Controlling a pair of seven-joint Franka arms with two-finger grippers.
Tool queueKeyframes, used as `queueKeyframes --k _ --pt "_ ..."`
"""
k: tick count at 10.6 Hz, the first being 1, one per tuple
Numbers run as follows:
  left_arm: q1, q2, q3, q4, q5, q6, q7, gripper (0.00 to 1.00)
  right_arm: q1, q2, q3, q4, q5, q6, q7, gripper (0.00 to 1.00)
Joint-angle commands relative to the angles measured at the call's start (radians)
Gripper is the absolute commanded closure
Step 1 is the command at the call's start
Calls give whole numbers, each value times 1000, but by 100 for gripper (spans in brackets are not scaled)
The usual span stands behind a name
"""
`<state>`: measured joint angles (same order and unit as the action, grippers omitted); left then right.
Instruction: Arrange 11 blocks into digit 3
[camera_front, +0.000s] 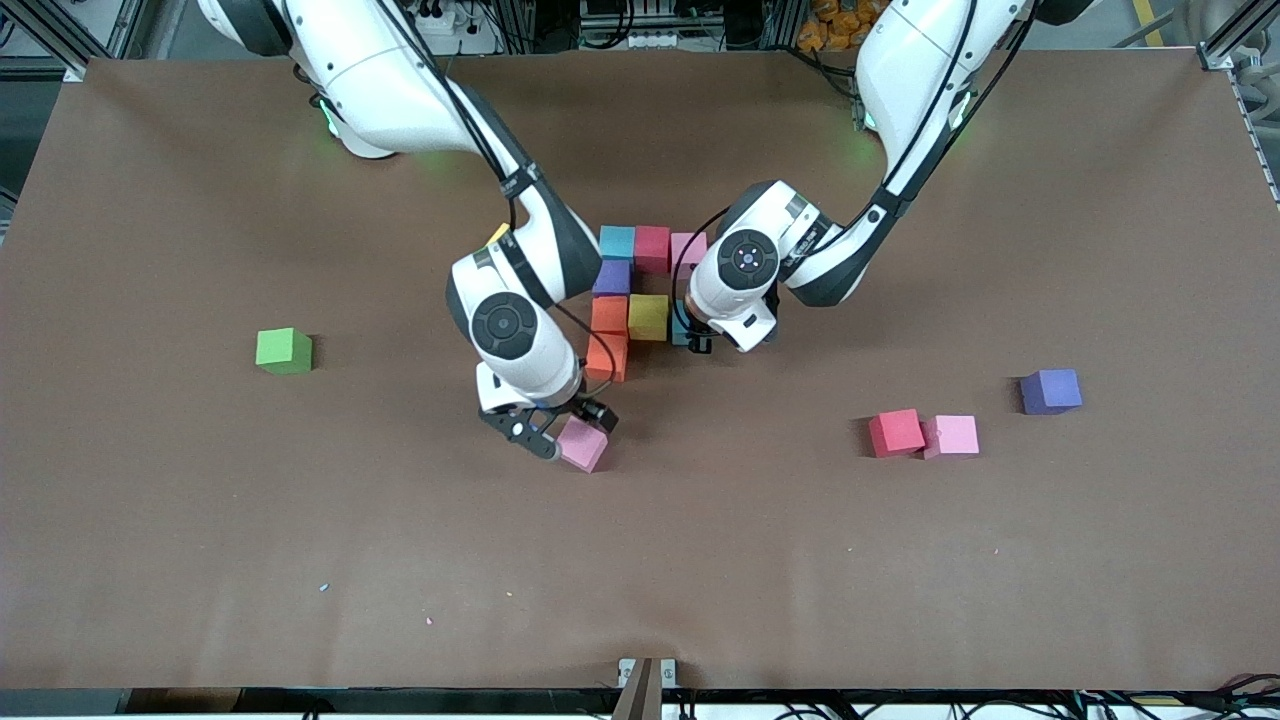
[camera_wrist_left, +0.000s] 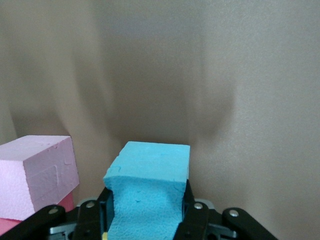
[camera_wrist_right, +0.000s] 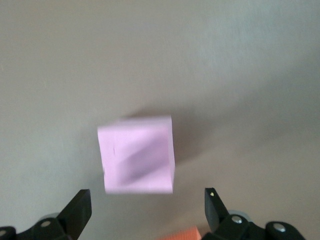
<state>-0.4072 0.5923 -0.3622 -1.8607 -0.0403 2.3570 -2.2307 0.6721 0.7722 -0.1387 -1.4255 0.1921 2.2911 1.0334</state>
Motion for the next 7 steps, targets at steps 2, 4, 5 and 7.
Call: queueKeyframes --k 2,4,5,7 --pt "-18 6 6 15 -6 -9 -15 100 -32 84 8 89 -39 28 75 0" --pt "-28 15 8 26 -4 -8 -15 100 -31 108 8 120 -43 28 100 0" --pt "-28 17 9 28 -4 -7 -15 100 -32 108 8 122 -43 27 100 0" --pt "-28 23 12 29 -4 -7 -15 100 -34 117 8 138 -43 27 100 0"
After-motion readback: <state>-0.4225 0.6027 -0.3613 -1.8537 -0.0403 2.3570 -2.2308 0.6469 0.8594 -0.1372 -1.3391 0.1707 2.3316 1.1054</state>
